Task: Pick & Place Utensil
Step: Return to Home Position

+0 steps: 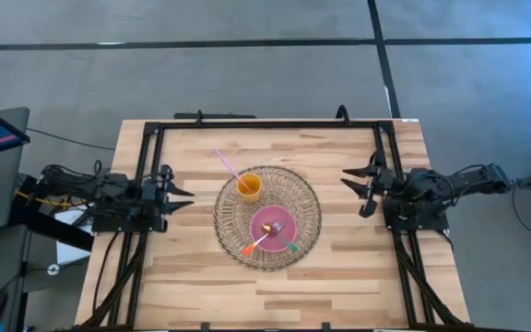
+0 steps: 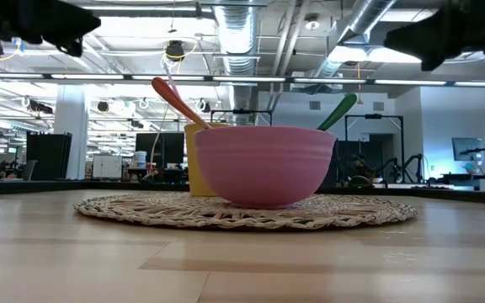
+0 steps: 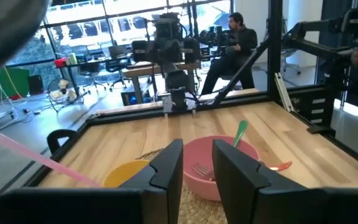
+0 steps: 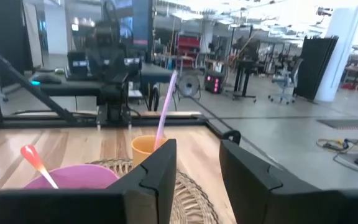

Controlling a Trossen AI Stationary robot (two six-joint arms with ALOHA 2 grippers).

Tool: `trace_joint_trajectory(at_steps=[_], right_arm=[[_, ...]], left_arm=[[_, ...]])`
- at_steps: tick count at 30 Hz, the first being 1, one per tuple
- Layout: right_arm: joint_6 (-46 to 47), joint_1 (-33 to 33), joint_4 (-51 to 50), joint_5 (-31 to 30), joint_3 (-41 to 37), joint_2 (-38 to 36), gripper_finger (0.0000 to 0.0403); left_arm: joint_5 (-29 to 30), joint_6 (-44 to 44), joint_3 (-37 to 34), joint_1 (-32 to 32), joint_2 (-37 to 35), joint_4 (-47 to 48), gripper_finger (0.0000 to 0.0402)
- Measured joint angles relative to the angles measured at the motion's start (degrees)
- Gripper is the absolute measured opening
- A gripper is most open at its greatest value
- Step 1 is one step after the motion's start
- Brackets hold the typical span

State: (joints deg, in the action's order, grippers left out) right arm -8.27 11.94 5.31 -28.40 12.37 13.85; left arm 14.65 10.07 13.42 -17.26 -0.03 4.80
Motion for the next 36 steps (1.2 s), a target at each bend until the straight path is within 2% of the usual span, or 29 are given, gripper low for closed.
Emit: trace_joint_trajectory(at_steps=[9,16,22,27,31,36], right_arm=[[-0.27,0.00,-3.71,0.07,-5.57,-13.76,0.0116],[-0.64,-0.02,-5.32,2.94,-6.11,-13.30,0.0116],[-0.70,-0.02,-6.44,7.82,-6.10,-13.71,0.0116],[0.62,-0.05,-9.26,7.77,-6.58,-13.71,0.0116],[1.11,-0.06,-9.36,7.78,-8.29,-13.71,0.0116],[1.76,-0.06,-5.03,9.38,-10.79,-13.71,0.0116]], left_arm=[[-0.13,0.08,-8.23,0.00,0.00,-10.00,0.0088],[0.17,1.55,-8.66,3.21,0.01,-11.26,0.0088],[-8.03,1.53,-8.66,9.41,0.00,-11.28,0.0088],[-9.30,-0.16,-9.19,13.43,0.00,-11.52,0.0088],[-13.71,-1.38,-12.14,15.24,0.02,-14.24,0.0088],[-13.86,-2.09,-13.12,17.57,0.02,-16.46,0.0088]])
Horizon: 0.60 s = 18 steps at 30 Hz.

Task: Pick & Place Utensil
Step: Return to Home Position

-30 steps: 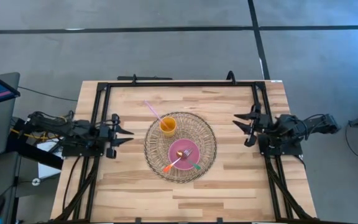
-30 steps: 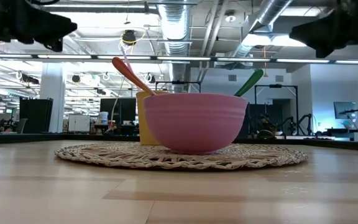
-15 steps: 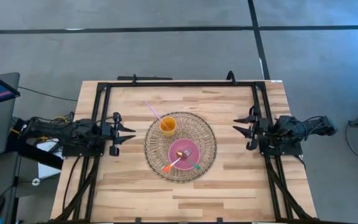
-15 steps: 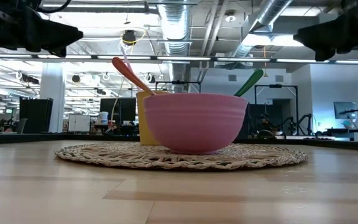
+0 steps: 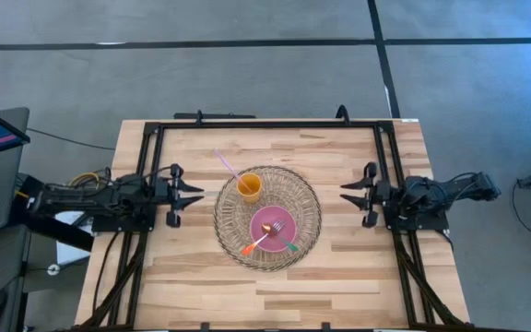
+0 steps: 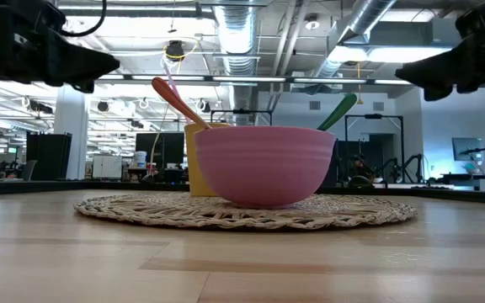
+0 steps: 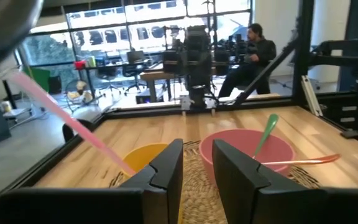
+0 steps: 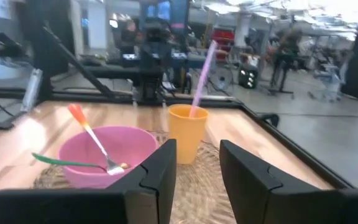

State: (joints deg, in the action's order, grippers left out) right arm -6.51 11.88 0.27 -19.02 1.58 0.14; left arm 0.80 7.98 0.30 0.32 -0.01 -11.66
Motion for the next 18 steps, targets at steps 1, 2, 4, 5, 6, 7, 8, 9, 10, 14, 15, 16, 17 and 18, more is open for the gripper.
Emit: trace_joint_trajectory(at_steps=[1,2,4,5,6,7,8,9,10,14,15,16,17,18], right_arm=[[-0.59,0.00,1.44,1.17,-0.49,0.00,0.0116],[-1.15,0.00,2.52,2.35,-0.92,-0.01,0.0116],[-1.34,0.00,2.62,3.44,-1.02,0.00,0.0116],[-1.15,0.00,2.67,3.66,-1.02,-0.02,0.0116],[-1.11,0.00,2.69,3.78,-1.02,-0.02,0.0116],[-1.09,0.00,2.55,4.01,-1.02,0.00,0.0116],[-0.96,0.00,2.48,4.57,-1.02,0.00,0.0116],[-0.74,0.00,2.27,5.85,-1.02,0.00,0.0116],[-0.66,0.00,2.03,7.48,-1.02,0.00,0.0116],[-0.94,0.00,1.40,11.52,-1.02,0.11,0.0116],[-0.96,0.00,1.40,11.54,-1.02,0.22,0.0116],[-0.96,0.00,1.38,11.56,-1.02,0.24,0.0116],[-0.96,0.00,1.37,11.57,-1.02,0.24,0.0116],[-0.96,0.00,1.34,11.62,-1.02,0.24,0.0116]], left_arm=[[0.00,-0.43,0.00,0.33,0.00,0.03,0.0088],[0.01,-0.58,0.00,0.53,0.00,0.08,0.0088],[0.00,-1.00,0.00,0.87,0.00,0.13,0.0088],[0.00,-1.11,0.00,1.05,0.00,0.13,0.0088],[0.01,-1.27,0.00,1.12,0.00,0.11,0.0088],[0.00,-1.36,0.00,1.20,0.00,0.11,0.0088],[0.00,-1.39,0.00,1.22,0.00,0.11,0.0088],[0.00,-1.40,0.00,1.22,0.00,0.10,0.0088],[0.00,-1.39,0.00,1.22,0.00,0.08,0.0088],[0.00,-1.39,0.00,1.22,0.00,0.07,0.0088],[0.00,-1.39,0.00,1.22,0.00,0.05,0.0088],[0.00,-1.39,0.00,1.22,0.00,0.04,0.0088],[0.00,-1.39,0.00,1.22,0.00,0.04,0.0088],[0.00,-1.39,0.00,1.23,0.00,0.04,0.0088]])
